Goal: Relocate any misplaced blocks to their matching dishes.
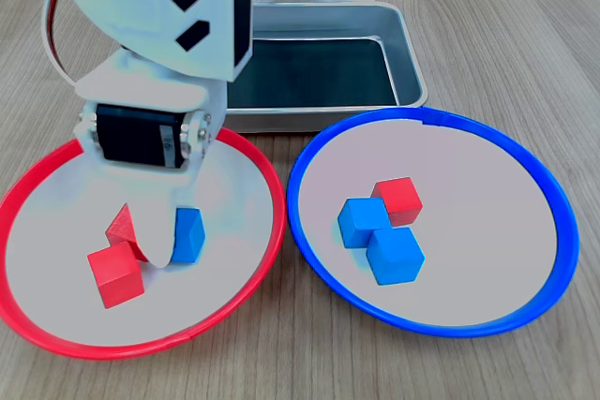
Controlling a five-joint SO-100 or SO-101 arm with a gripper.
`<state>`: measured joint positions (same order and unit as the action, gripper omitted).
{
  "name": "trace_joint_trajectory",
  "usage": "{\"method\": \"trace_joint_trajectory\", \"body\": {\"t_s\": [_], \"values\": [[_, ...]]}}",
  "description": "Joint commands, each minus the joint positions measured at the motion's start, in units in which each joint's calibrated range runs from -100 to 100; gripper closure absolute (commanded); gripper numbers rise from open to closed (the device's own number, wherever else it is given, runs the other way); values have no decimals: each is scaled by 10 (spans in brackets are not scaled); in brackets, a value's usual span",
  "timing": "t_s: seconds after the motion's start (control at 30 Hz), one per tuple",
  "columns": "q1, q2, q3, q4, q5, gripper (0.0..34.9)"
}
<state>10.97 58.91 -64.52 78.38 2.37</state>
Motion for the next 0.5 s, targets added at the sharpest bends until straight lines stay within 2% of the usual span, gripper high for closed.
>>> {"method": "trace_joint_trajectory", "body": {"t_s": [0.0, 0.3, 0.47], "values": [[-7, -10, -1, -7, 0, 346], [-17, -113, 55, 1, 6, 346], [-47, -196, 68, 17, 11, 346]]}}
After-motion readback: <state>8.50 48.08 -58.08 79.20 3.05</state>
